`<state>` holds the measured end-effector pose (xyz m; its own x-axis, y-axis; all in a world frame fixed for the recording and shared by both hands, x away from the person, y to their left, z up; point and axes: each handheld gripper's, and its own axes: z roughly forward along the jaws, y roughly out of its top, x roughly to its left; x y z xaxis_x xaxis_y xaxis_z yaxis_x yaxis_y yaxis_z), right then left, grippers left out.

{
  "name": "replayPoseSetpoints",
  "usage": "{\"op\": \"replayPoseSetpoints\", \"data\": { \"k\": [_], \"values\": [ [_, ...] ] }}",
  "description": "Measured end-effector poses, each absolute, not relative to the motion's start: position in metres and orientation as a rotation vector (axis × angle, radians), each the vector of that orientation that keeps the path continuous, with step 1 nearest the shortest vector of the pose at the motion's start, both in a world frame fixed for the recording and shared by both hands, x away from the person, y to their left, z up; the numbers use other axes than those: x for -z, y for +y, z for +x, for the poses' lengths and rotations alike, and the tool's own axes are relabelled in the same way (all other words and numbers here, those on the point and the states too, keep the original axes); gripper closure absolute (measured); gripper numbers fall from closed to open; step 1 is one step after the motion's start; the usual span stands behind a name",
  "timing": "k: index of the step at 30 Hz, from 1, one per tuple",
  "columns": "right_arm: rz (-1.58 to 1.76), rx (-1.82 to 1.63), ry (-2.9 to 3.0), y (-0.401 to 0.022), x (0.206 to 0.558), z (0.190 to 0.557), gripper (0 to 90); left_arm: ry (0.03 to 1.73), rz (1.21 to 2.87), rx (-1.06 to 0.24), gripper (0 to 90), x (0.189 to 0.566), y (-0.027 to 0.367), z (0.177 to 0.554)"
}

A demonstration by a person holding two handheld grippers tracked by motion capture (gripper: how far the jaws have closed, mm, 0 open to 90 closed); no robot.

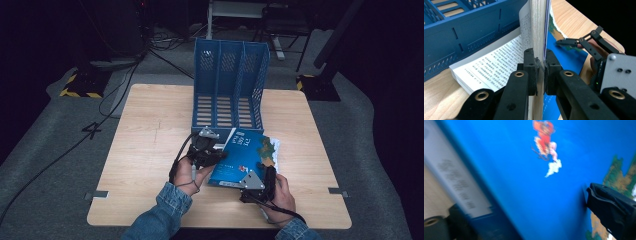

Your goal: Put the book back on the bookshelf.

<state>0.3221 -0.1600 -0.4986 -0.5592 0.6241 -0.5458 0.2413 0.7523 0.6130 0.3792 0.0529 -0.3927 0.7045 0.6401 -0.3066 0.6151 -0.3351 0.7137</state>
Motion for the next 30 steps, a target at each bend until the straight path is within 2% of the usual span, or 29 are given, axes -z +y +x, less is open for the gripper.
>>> {"op": "replayPoseSetpoints", "data": {
  "k": [2, 7, 24, 26, 27, 28, 30],
  "values": [
    [0.654, -0.630, 2.152, -0.162, 0.499, 0.325, 0.0, 0.957, 2.040, -0.032, 83.1, 0.393, 0.053, 0.379],
    [0.509, -0.646, 2.183, -0.165, 0.498, 0.333, 0.5, 0.968, 2.041, -0.021, 82.8, 0.395, 0.052, 0.380],
    [0.544, -0.577, 2.234, -0.157, 0.493, 0.339, 0.8, 0.977, 2.045, -0.034, 82.7, 0.395, 0.049, 0.379],
    [0.498, -0.592, 2.221, -0.157, 0.494, 0.339, 2.3, 0.983, 2.047, -0.032, 82.7, 0.396, 0.049, 0.379],
    [0.439, -0.600, 2.193, -0.154, 0.497, 0.335, 8.0, 0.991, 2.053, -0.032, 82.6, 0.398, 0.049, 0.380],
    [0.439, -0.600, 2.193, -0.154, 0.497, 0.335, 8.0, 0.991, 2.053, -0.032, 82.6, 0.398, 0.049, 0.380],
    [0.330, -0.570, 2.156, -0.148, 0.500, 0.329, 15.7, 1.002, 2.058, -0.032, 82.6, 0.401, 0.049, 0.381]
  ]
}}
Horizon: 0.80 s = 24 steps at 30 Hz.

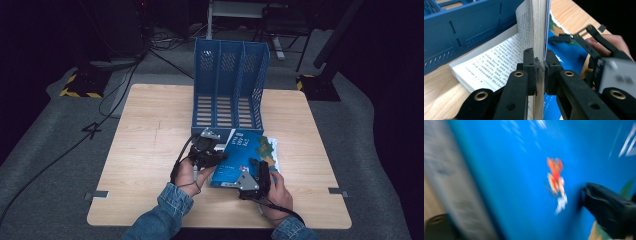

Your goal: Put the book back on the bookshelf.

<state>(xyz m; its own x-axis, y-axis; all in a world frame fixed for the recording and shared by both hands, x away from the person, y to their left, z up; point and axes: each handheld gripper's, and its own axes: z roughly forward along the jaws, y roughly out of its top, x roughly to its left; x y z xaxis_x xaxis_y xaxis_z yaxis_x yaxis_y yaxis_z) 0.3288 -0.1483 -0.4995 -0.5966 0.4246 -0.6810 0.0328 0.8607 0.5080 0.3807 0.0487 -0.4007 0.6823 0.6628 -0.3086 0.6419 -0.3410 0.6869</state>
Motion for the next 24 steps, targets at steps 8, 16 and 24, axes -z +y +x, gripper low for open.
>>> {"op": "replayPoseSetpoints", "data": {
  "k": [8, 16, 24],
  "values": [
    [0.234, -0.484, 2.091, -0.138, 0.505, 0.319, 28.9, 1.009, 2.074, -0.029, 82.0, 0.405, 0.049, 0.382],
    [0.156, -0.426, 2.058, -0.139, 0.499, 0.311, 50.6, 1.051, 2.032, -0.008, 79.2, 0.409, 0.058, 0.390],
    [0.138, -0.440, 2.071, -0.143, 0.480, 0.309, 59.6, 1.128, 1.968, 0.084, 62.9, 0.424, 0.076, 0.401]
  ]
}}
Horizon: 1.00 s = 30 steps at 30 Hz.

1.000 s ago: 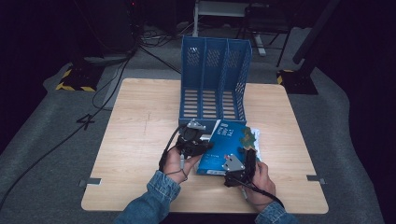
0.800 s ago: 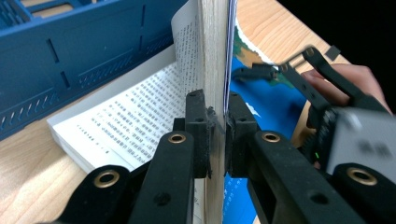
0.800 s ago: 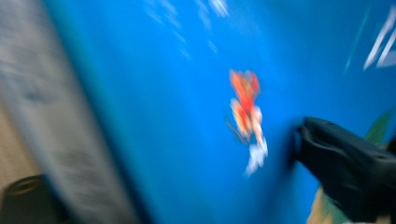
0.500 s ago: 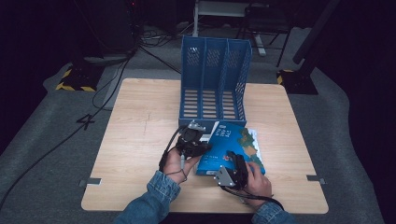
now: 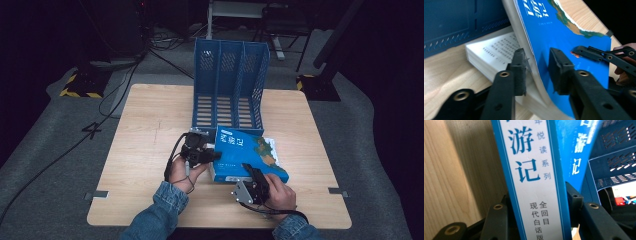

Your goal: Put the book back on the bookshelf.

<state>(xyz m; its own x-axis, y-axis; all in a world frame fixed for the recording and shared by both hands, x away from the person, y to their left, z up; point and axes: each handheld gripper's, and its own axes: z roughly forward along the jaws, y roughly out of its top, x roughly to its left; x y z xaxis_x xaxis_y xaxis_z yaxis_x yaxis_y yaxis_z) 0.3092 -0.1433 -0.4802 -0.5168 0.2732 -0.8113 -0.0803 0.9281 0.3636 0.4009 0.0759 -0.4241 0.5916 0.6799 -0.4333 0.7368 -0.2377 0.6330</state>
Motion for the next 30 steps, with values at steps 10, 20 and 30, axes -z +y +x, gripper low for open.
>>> {"op": "replayPoseSetpoints", "data": {
  "k": [10, 20, 30],
  "values": [
    [0.211, -0.527, 2.165, -0.151, 0.454, 0.313, 61.6, 1.116, 1.855, 0.051, 53.2, 0.417, 0.106, 0.394],
    [0.360, -0.744, 2.195, -0.170, 0.420, 0.318, 62.2, 1.197, 1.964, -0.284, 52.2, 0.435, 0.166, 0.371],
    [0.448, -0.840, 2.198, -0.181, 0.397, 0.318, 62.4, 1.105, 2.175, -0.572, 49.7, 0.465, 0.194, 0.366]
  ]
}}
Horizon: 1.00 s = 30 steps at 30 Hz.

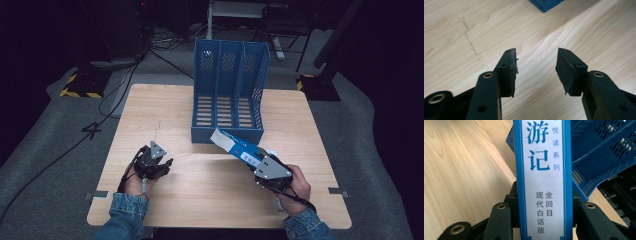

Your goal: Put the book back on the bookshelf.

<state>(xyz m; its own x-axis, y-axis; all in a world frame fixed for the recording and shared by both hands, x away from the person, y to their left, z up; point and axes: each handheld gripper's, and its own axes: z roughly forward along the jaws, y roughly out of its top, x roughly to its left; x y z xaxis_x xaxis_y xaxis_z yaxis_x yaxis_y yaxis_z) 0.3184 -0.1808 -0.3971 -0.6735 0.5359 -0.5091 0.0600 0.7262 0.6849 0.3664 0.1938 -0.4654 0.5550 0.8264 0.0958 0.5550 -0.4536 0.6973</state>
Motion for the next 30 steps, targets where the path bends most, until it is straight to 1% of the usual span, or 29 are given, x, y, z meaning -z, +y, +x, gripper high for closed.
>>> {"op": "replayPoseSetpoints", "data": {
  "k": [15, 24, 30],
  "values": [
    [0.612, -1.069, 2.179, -0.210, 0.373, 0.328, 62.4, 1.171, 2.203, -0.493, 45.7, 0.484, 0.204, 0.380],
    [0.667, -1.262, 2.184, -0.238, 0.367, 0.334, 62.5, 1.220, 2.197, -0.425, 46.3, 0.490, 0.210, 0.386],
    [0.684, -1.305, 2.181, -0.244, 0.364, 0.334, 62.5, 1.225, 2.188, -0.406, 46.4, 0.491, 0.211, 0.387]
  ]
}}
